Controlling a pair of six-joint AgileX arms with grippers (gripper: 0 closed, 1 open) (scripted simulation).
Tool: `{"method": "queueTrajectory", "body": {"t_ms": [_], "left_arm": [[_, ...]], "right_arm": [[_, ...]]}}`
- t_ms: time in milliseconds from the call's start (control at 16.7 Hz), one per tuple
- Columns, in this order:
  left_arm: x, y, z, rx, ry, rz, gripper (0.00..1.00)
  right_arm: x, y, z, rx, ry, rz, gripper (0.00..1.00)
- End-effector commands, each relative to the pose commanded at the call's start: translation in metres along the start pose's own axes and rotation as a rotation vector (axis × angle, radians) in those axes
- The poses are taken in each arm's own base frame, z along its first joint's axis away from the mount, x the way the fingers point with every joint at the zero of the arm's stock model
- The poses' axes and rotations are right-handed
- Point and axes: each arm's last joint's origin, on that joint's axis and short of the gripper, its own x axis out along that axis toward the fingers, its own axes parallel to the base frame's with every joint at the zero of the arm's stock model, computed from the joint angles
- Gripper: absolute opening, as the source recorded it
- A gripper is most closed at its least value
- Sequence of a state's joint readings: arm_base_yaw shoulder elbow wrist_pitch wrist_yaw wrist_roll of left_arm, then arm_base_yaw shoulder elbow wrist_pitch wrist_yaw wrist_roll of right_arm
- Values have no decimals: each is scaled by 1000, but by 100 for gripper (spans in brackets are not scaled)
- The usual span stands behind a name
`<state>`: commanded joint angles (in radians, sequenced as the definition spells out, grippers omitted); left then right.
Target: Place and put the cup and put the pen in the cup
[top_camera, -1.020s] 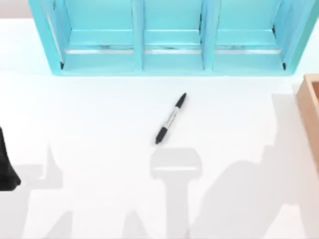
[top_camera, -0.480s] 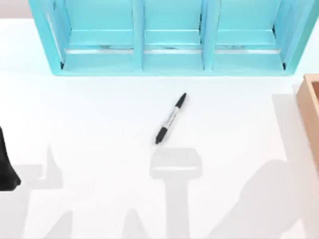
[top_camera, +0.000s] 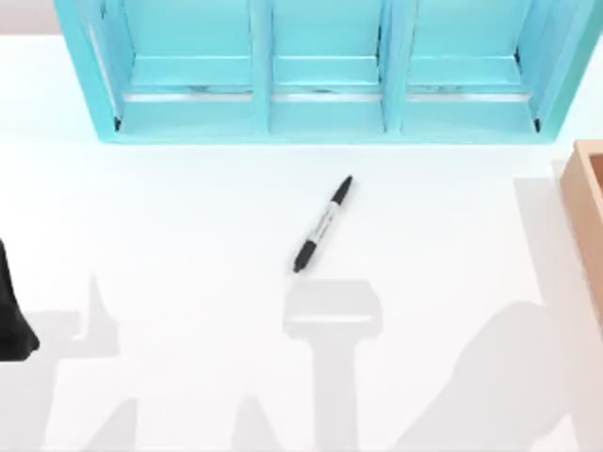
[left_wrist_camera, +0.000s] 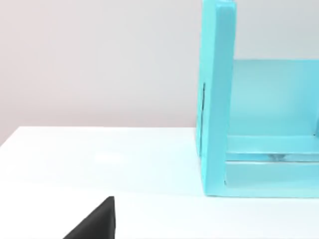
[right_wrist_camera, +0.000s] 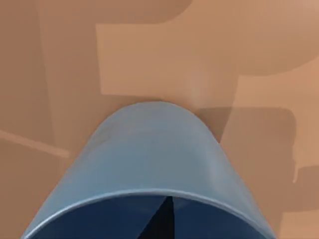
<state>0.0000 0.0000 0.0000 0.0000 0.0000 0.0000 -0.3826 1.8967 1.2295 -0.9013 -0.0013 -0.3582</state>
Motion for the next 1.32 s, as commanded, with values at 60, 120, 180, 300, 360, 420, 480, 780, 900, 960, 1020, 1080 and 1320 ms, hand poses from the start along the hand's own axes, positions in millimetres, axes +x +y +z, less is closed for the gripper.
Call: {"method": "queueTrajectory", "body": {"t_ms": [60, 120, 180, 300, 360, 420, 480, 780, 900, 960, 1020, 1080, 1320], "left_arm": [[0, 0, 0, 0, 0, 0, 100], [0, 0, 0, 0, 0, 0, 100], [0, 0, 0, 0, 0, 0, 100], [0, 0, 0, 0, 0, 0, 100], [0, 0, 0, 0, 0, 0, 100], [0, 0, 0, 0, 0, 0, 100], [0, 0, 0, 0, 0, 0, 100], [0, 0, 0, 0, 0, 0, 100], [0, 0, 0, 0, 0, 0, 100], [0, 0, 0, 0, 0, 0, 100], [0, 0, 0, 0, 0, 0, 100], [0, 0, 0, 0, 0, 0, 100], [0, 0, 0, 0, 0, 0, 100]], "right_arm": [[0, 0, 0, 0, 0, 0, 40], [0, 0, 0, 0, 0, 0, 32], [0, 0, 0, 0, 0, 0, 25], [0, 0, 0, 0, 0, 0, 10], [0, 0, 0, 0, 0, 0, 2], [0, 0, 0, 0, 0, 0, 0], [0, 0, 0, 0, 0, 0, 0], [0, 0, 0, 0, 0, 0, 0], [-1, 0, 0, 0, -2, -1, 0], [-1, 1, 0, 1, -2, -1, 0], [-5, 4, 3, 2, -3, -1, 0], [-11, 10, 6, 3, -5, -2, 0], [-58, 59, 20, 3, 8, 1, 0]]}}
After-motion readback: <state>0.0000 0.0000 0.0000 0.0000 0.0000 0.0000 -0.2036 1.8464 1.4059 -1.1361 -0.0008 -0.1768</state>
